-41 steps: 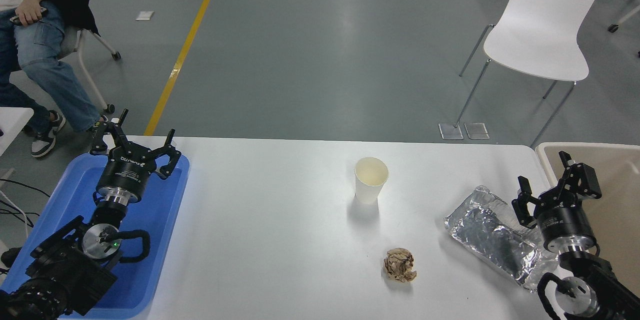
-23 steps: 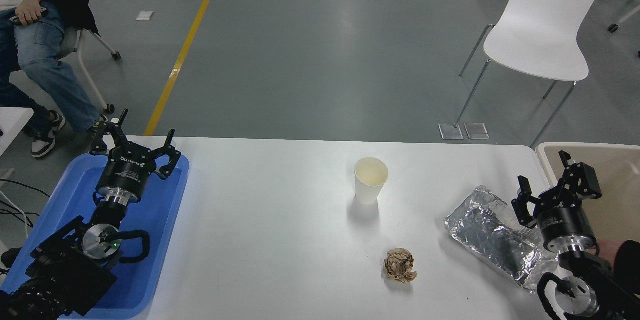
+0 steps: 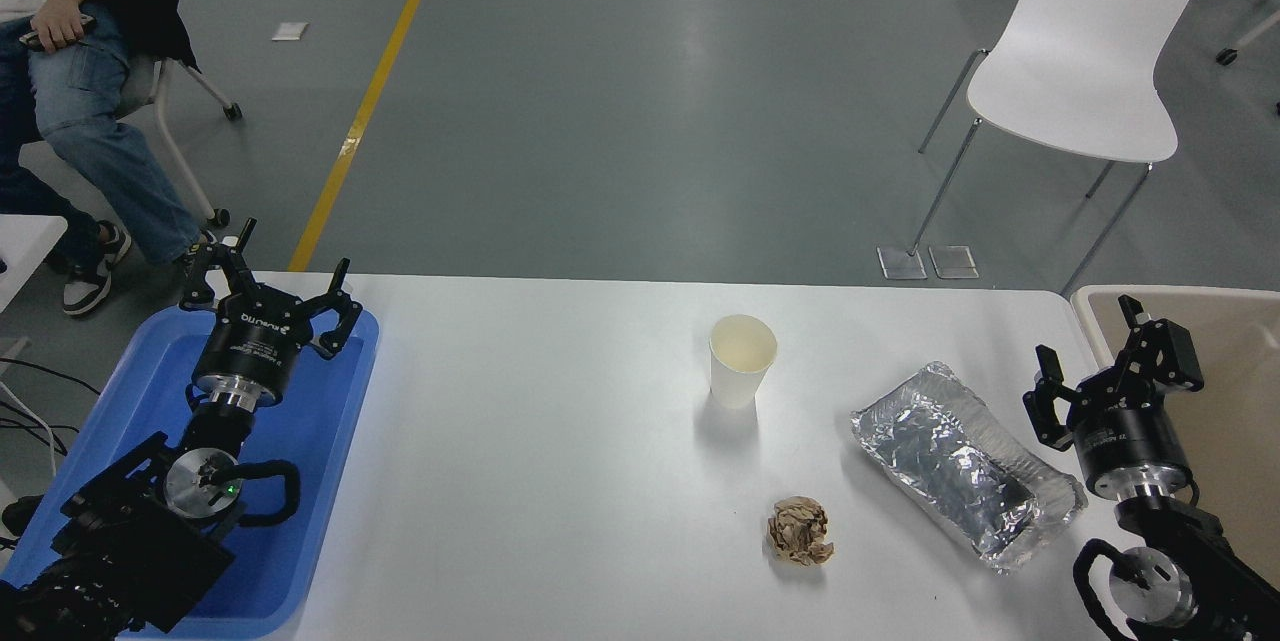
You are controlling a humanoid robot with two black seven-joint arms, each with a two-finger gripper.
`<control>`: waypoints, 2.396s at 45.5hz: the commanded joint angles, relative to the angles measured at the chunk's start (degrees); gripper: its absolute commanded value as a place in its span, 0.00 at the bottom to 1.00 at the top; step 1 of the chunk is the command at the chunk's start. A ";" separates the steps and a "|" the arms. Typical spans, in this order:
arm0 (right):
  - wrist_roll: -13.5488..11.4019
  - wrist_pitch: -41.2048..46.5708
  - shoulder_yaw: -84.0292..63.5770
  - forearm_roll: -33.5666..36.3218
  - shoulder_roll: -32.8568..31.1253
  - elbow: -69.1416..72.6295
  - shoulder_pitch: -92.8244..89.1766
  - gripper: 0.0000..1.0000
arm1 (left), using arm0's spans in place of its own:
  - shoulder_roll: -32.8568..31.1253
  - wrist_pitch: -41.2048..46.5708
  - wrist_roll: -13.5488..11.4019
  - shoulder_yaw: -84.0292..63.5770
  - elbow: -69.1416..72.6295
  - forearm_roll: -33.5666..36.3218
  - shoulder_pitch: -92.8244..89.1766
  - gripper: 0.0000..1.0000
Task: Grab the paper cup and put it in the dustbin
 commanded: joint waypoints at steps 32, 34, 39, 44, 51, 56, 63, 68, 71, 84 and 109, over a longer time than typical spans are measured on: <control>-0.52 -0.67 -19.94 2.74 -16.92 -4.97 21.35 1.00 | 0.00 0.00 0.07 0.00 -0.07 0.00 0.00 1.00; -0.61 -0.85 -23.11 3.62 -17.80 -5.50 23.55 1.00 | 0.00 0.00 -0.02 0.00 0.01 0.00 0.00 1.00; -0.87 -1.38 -32.42 7.04 -20.61 -5.94 29.08 1.00 | 0.00 0.00 -0.02 0.00 0.01 0.00 0.00 1.00; -2.89 -1.46 -44.45 12.13 -23.78 -5.95 36.29 1.00 | 0.00 0.00 -0.02 0.00 0.01 0.00 0.00 1.00; -8.60 -1.38 -68.08 18.38 -26.15 -5.68 50.25 1.00 | 0.00 0.00 0.07 0.00 -0.07 0.00 0.00 1.00; -12.99 -0.50 -86.63 19.00 -25.89 -5.07 61.33 1.00 | 0.00 0.00 0.07 0.00 0.01 0.00 0.00 1.00; -14.50 1.52 -108.44 18.56 -22.56 -3.75 78.12 1.00 | 0.00 0.00 0.07 0.00 -0.07 0.00 0.00 1.00; -14.67 4.68 -119.69 18.39 -17.82 -3.66 86.30 1.00 | 0.00 0.00 0.07 0.00 0.01 0.00 0.00 1.00; -15.11 6.70 -125.76 18.39 -14.39 -3.66 90.08 1.00 | 0.00 0.00 0.07 0.00 -0.07 0.00 0.00 1.00; -15.29 15.06 -144.49 18.48 2.31 -3.31 100.81 1.00 | 0.00 0.00 0.07 0.00 0.01 0.00 0.00 1.00; -15.38 25.16 -140.46 18.21 12.25 4.42 108.37 1.00 | 0.00 0.00 0.07 0.00 -0.07 0.00 0.00 1.00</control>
